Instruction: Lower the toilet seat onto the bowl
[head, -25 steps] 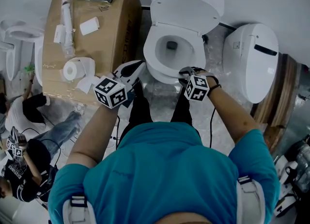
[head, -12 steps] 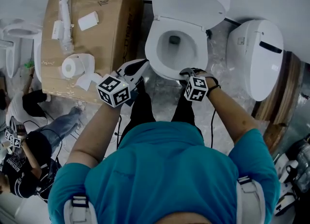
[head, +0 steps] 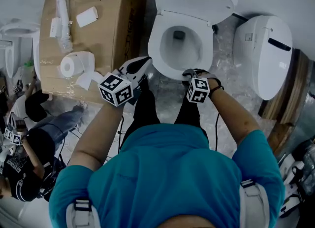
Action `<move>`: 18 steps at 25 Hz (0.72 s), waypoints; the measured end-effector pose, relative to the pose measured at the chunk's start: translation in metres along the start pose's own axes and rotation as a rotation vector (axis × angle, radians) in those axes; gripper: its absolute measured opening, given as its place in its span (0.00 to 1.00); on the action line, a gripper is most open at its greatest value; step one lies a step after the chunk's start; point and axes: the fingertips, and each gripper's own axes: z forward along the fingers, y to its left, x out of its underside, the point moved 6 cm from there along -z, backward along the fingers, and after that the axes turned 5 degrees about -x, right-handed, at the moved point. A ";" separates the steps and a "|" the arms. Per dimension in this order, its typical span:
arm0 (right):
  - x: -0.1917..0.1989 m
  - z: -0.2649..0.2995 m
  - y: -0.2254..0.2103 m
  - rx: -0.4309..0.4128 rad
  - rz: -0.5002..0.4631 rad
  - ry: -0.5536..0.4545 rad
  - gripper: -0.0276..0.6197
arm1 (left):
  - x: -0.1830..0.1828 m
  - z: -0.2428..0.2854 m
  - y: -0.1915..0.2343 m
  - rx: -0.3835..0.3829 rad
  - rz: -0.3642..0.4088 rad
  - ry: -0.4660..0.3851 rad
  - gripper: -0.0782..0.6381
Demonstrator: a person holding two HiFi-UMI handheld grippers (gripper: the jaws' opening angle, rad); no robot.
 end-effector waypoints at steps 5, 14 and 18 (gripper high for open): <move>0.004 0.016 0.005 0.003 0.000 0.002 0.26 | 0.009 0.004 0.004 -0.001 -0.002 0.011 0.12; 0.008 0.036 0.010 0.021 -0.015 0.010 0.26 | 0.021 0.007 0.009 0.000 -0.005 0.030 0.12; 0.011 0.044 0.012 0.024 -0.025 0.019 0.26 | 0.025 0.009 0.010 0.002 -0.003 0.036 0.12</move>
